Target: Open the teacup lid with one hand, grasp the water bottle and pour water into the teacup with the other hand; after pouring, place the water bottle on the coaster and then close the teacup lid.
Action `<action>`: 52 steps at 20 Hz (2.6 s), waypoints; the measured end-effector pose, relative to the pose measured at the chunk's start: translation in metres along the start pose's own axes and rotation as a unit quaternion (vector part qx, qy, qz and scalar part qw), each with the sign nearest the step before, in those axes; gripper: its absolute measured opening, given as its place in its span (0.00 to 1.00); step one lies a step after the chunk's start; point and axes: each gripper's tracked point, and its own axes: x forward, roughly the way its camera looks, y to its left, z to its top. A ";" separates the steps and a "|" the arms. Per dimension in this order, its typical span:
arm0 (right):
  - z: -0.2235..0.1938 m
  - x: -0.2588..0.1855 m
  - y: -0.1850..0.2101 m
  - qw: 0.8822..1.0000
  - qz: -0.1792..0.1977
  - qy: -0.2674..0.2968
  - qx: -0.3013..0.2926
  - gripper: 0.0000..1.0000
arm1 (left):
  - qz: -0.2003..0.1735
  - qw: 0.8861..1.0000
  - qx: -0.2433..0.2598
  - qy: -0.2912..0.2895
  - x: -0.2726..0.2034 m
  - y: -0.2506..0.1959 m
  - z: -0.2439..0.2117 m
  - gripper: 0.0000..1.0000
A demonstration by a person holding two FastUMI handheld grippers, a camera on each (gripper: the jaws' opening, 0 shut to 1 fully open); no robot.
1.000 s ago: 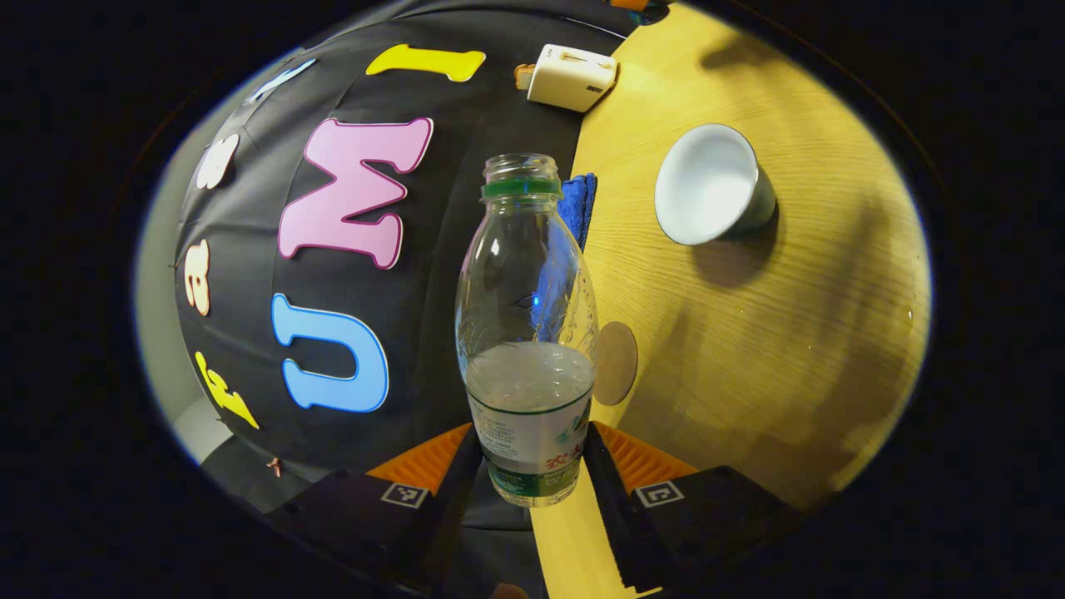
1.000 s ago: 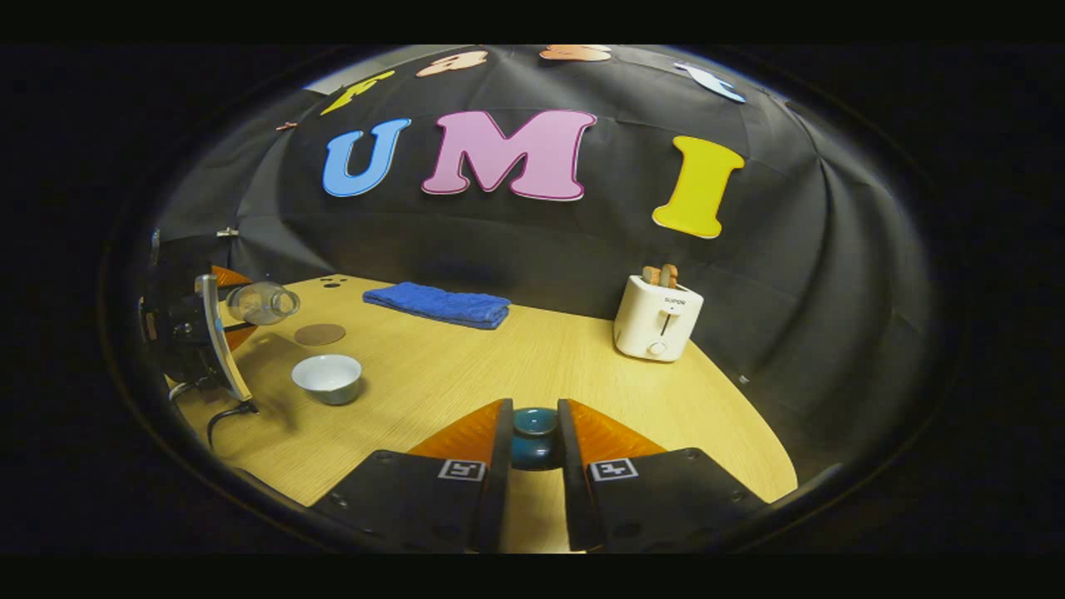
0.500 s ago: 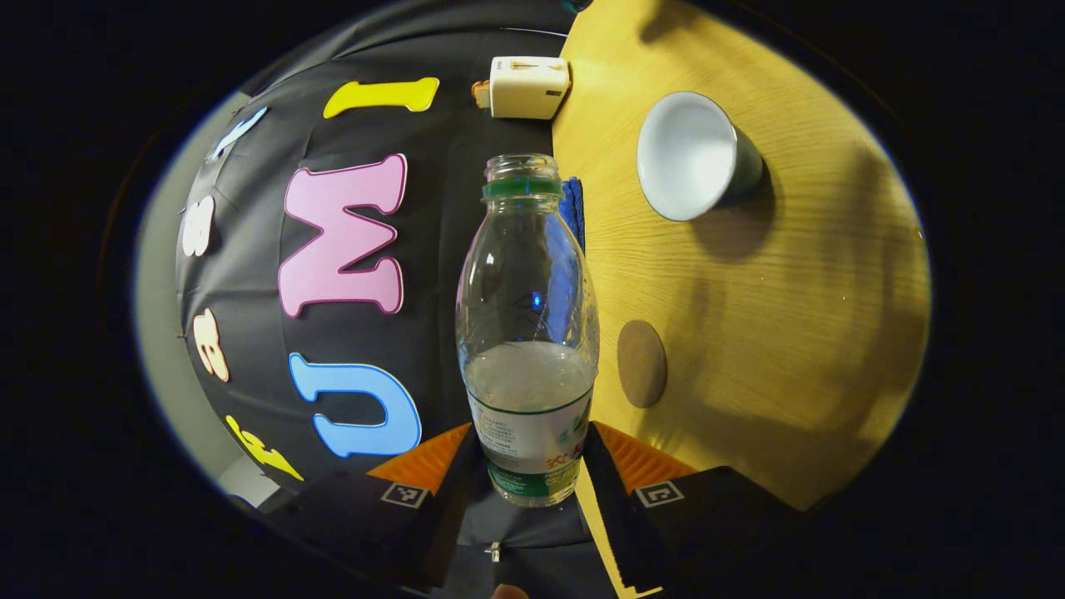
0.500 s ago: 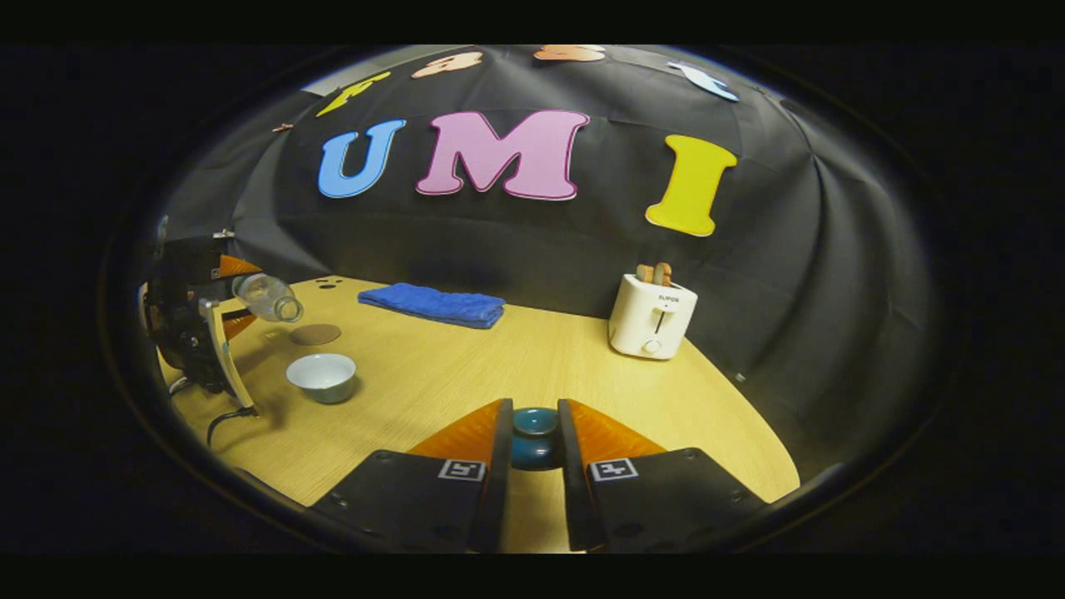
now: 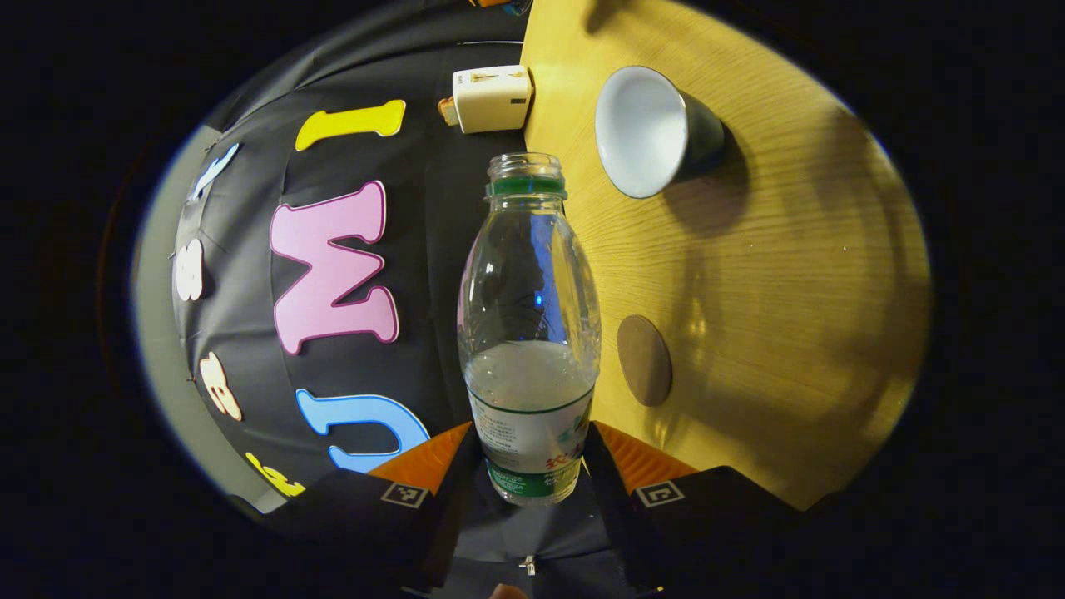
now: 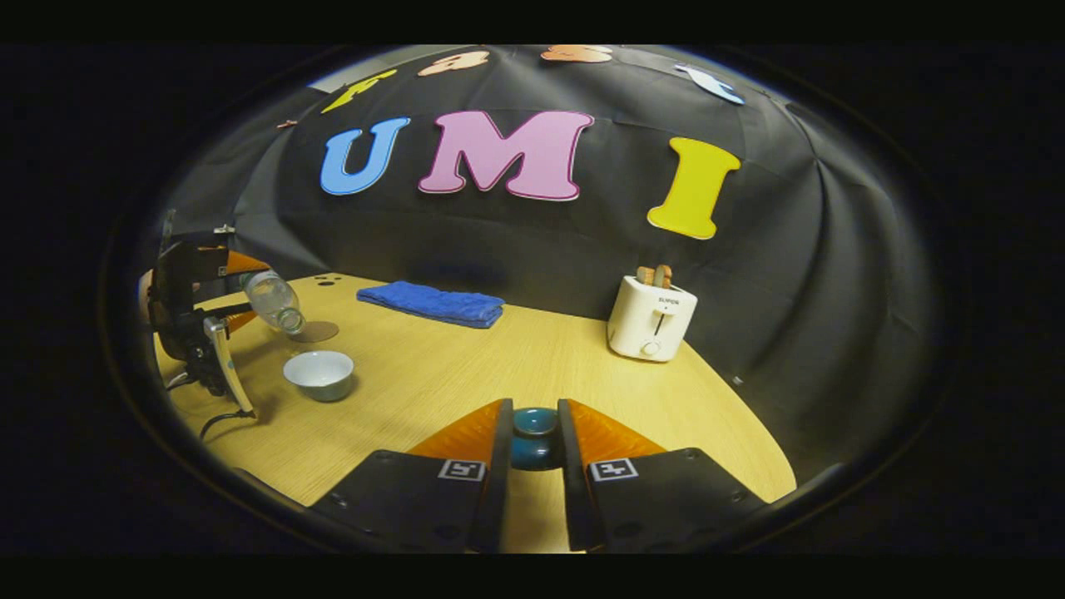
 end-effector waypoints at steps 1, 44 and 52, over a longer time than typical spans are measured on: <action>-0.001 0.000 0.000 1.000 0.000 0.000 -0.001 0.35 | 0.000 1.000 0.005 -0.002 0.002 0.000 0.000 0.75; -0.004 -0.011 -0.008 1.000 0.001 -0.017 -0.010 0.31 | 0.118 0.970 0.192 -0.092 0.018 0.067 0.017 0.75; -0.003 -0.012 -0.004 1.000 0.005 -0.020 -0.013 0.30 | 0.179 0.952 0.221 -0.116 0.008 0.100 0.035 0.75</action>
